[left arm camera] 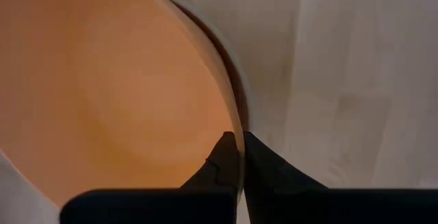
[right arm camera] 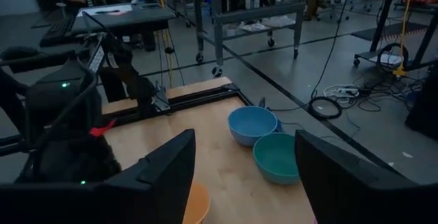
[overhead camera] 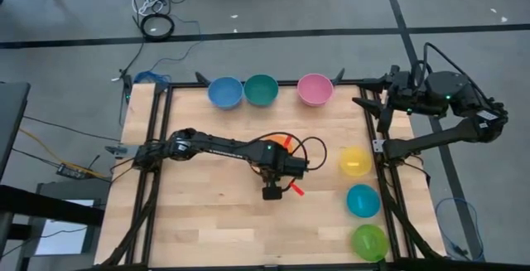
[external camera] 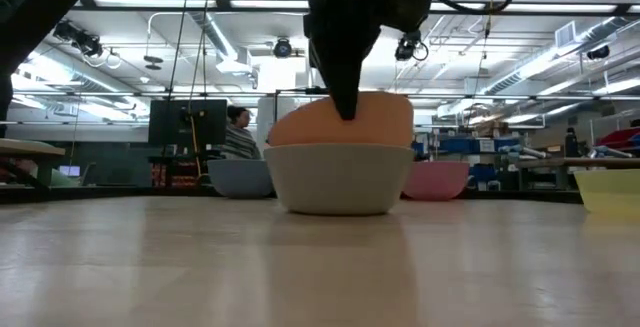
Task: Nest bowls inside each other
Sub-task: Stack the orange bowl on top of the gray bowl, then stack the blue bowl on top of the orange bowl
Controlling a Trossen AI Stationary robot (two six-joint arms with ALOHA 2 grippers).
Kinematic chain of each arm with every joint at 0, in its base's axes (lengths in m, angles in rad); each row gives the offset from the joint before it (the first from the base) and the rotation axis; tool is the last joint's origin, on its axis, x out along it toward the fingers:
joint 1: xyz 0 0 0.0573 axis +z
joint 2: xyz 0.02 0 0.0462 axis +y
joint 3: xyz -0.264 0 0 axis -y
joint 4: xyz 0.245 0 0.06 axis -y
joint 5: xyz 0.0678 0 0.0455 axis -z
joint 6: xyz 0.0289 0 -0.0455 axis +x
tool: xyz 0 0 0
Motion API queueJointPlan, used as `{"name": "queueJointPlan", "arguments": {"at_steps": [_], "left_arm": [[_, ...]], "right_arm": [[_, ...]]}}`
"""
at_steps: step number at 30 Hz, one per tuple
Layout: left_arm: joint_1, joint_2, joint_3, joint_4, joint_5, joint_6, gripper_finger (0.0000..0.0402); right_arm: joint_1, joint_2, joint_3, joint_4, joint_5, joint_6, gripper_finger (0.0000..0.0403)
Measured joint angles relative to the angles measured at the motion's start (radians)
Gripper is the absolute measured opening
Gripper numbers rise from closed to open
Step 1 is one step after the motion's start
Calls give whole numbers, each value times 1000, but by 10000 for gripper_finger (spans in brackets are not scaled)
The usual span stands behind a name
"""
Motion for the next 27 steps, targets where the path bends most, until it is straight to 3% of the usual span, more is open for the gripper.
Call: {"name": "queueJointPlan", "arguments": {"at_steps": [17,27], "left_arm": [[-4,7,0,-69,19,-25,21],[-24,-17,0,-69,-38,-25,116]], "right_arm": [[0,0,0,-1,0,3,232],[0,0,0,-1,-1,3,235]]}}
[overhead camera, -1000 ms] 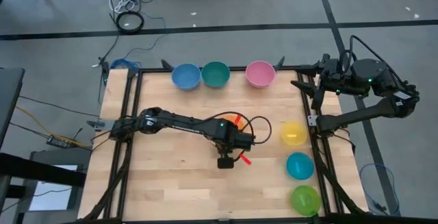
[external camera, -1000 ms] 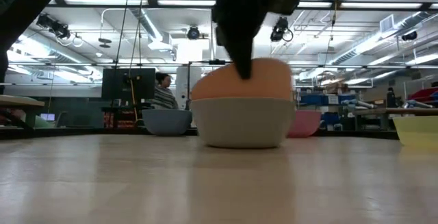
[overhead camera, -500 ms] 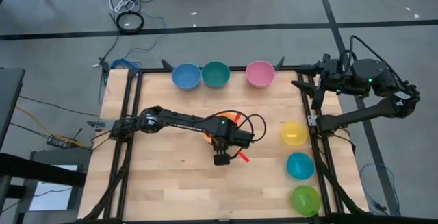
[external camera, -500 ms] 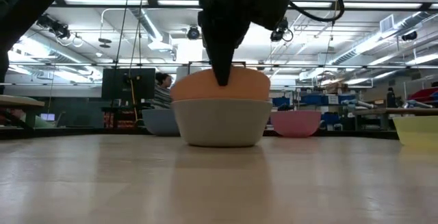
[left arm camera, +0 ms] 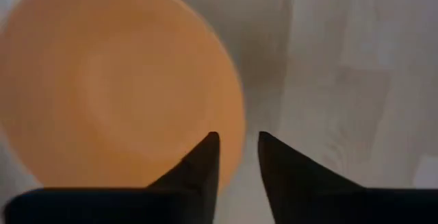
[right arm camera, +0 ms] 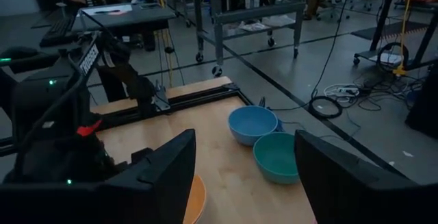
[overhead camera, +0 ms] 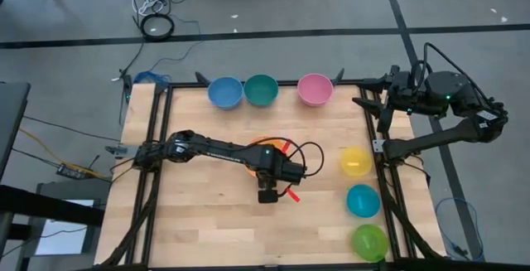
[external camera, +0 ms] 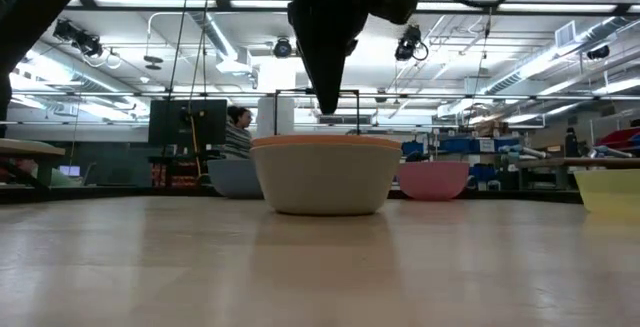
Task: Nest bowls inside each other
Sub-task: Stack the blue bowl on top of the orange bowl
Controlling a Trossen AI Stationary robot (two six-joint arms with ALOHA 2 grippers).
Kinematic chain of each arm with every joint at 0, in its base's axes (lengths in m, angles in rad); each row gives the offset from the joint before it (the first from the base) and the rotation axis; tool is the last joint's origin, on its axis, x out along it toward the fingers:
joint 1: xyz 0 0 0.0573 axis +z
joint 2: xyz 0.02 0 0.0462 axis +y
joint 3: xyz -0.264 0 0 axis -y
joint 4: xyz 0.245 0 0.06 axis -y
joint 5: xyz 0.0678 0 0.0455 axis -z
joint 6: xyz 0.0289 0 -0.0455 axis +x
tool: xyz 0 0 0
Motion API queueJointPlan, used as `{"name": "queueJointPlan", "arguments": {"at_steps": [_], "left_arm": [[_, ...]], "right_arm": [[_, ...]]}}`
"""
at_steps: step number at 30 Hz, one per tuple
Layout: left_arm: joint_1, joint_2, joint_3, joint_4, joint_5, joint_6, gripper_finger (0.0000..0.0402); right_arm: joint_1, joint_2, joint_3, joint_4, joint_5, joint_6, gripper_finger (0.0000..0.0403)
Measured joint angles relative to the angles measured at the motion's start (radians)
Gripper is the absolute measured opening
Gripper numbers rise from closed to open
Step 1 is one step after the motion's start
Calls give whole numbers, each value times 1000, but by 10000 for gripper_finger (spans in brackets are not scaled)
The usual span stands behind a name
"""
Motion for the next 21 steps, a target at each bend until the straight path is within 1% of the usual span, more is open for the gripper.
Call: {"name": "queueJointPlan", "arguments": {"at_steps": [3,6,9,11,15,21], "left_arm": [[1,-18,7,-18,-63,-5,152],[3,-62,16,-87,-175,-20,180],[25,-124,17,-142,-292,-37,195],[52,-156,7,-134,-341,-36,197],[122,-179,-40,-135,-358,-10,197],[262,-192,-209,-133,-373,61,197]], "right_arm": [[0,0,0,0,0,0,235],[0,0,0,-1,0,0,234],[0,0,0,-1,0,0,234],[0,0,0,-1,0,0,235],[0,0,0,0,-8,0,235],[0,0,0,-14,-19,13,231]]}}
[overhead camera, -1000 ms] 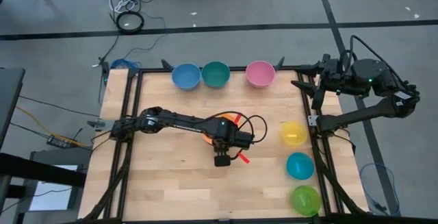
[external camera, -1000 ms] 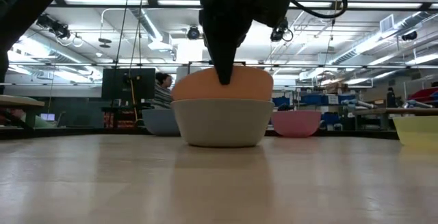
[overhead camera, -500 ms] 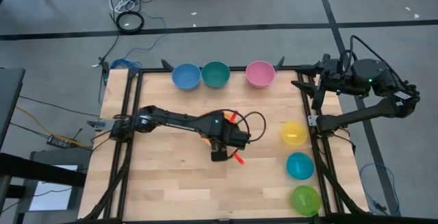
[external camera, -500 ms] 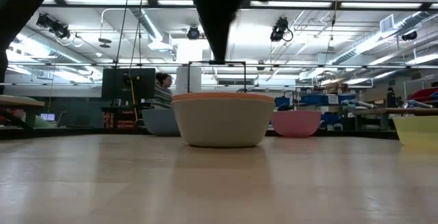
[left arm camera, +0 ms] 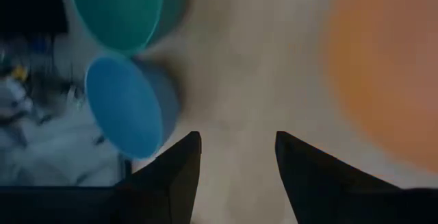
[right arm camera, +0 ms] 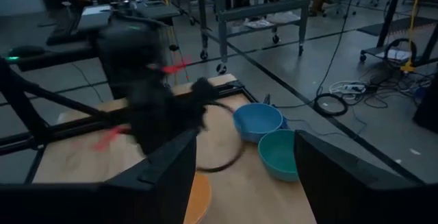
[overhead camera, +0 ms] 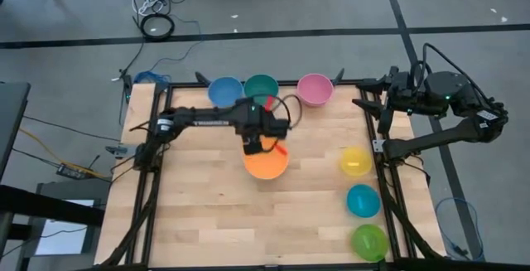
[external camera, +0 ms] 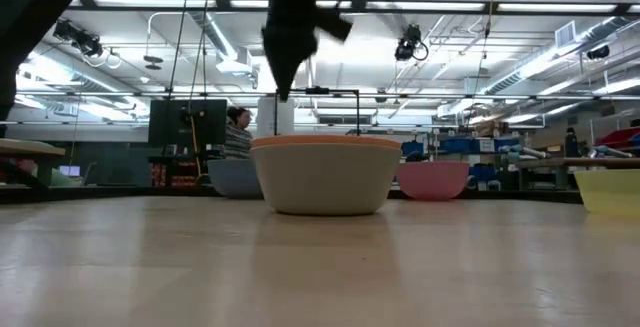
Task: Nest bowls inside each other
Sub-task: Stack the blue bowl on top of the orange bowl
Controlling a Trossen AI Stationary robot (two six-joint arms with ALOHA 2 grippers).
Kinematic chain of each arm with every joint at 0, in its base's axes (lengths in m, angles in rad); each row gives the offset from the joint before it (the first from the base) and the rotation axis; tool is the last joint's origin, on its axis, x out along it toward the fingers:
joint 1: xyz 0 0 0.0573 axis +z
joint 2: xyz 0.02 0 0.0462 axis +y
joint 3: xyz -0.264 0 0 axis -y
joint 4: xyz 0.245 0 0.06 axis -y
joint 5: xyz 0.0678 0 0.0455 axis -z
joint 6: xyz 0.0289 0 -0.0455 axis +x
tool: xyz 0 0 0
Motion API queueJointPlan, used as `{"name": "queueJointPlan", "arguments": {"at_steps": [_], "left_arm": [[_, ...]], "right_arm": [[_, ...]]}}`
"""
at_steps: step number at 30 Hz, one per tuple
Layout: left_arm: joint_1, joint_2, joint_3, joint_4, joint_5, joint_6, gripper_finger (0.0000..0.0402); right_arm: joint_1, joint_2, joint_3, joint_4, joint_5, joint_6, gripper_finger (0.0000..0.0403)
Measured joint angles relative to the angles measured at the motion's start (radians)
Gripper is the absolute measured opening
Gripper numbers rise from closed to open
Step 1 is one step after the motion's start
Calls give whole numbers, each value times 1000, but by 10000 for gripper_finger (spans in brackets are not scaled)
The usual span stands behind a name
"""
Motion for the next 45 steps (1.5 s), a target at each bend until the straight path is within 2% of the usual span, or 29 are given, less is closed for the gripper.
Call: {"name": "queueJointPlan", "arguments": {"at_steps": [5,12,17,22,30,45], "left_arm": [[111,-110,-211,233,45,54,197],[205,-413,-529,579,134,75,197],[257,-584,-740,686,207,70,197],[299,-612,-886,736,254,45,197],[339,-584,-938,860,194,99,198],[392,-433,-939,937,193,191,198]], "right_arm": [[0,0,0,-4,-20,1,231],[0,0,0,-18,-22,1,227],[0,0,0,-18,-22,-5,227],[0,0,0,-17,-19,-5,225],[0,0,0,-16,-15,0,224],[0,0,0,-6,10,4,226]]}}
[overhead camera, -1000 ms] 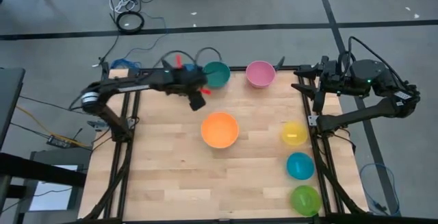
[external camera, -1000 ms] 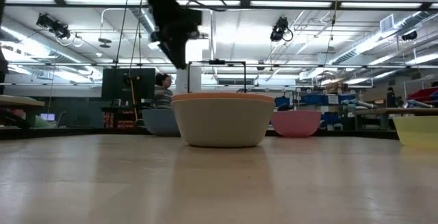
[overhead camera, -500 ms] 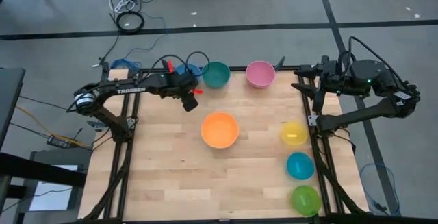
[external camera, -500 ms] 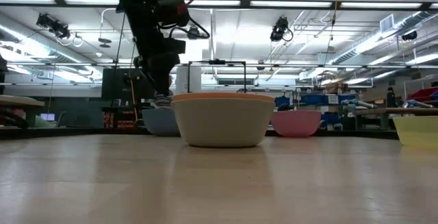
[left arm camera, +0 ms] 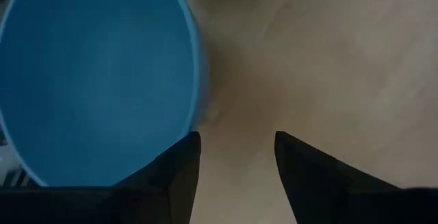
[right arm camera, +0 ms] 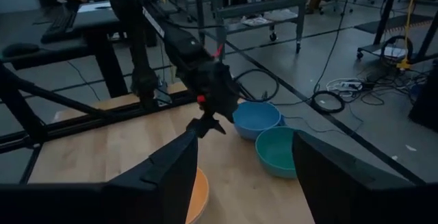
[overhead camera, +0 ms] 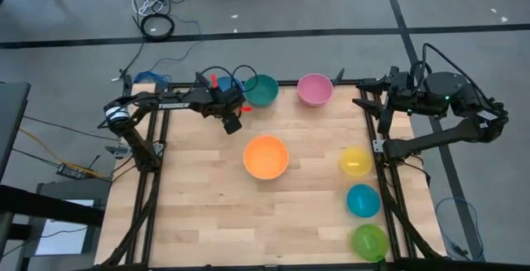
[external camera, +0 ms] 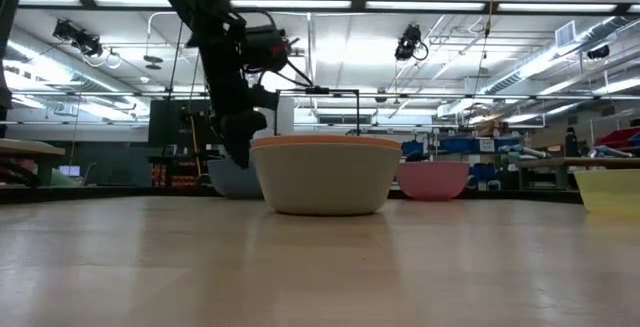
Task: Nest bowls inside each other
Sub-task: Stack the blue bowl on top of the orange bowl
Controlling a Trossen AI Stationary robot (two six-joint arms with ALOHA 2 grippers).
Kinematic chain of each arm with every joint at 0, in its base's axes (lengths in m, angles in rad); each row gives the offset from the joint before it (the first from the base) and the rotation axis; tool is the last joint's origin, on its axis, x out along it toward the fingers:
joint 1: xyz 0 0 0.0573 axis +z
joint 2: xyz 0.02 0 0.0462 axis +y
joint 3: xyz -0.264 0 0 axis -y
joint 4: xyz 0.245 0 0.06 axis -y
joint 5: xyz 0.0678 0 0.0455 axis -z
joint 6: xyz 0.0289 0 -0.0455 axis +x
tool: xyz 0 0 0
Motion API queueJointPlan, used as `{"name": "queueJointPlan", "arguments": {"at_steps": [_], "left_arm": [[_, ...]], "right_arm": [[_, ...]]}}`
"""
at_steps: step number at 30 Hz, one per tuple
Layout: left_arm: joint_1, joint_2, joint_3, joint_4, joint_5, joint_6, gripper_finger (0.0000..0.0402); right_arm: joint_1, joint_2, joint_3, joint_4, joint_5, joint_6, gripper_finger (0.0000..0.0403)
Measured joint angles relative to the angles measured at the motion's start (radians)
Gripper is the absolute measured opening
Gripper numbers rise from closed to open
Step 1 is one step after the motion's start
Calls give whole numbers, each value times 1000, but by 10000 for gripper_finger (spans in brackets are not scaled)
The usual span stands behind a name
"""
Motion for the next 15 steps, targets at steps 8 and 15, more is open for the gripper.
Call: {"name": "queueJointPlan", "arguments": {"at_steps": [8,15], "left_arm": [[31,67,0,7,7,16,151],[30,67,47,-34,63,43,11]], "right_arm": [[0,0,0,0,1,6,225],[0,0,0,0,30,6,226]]}}
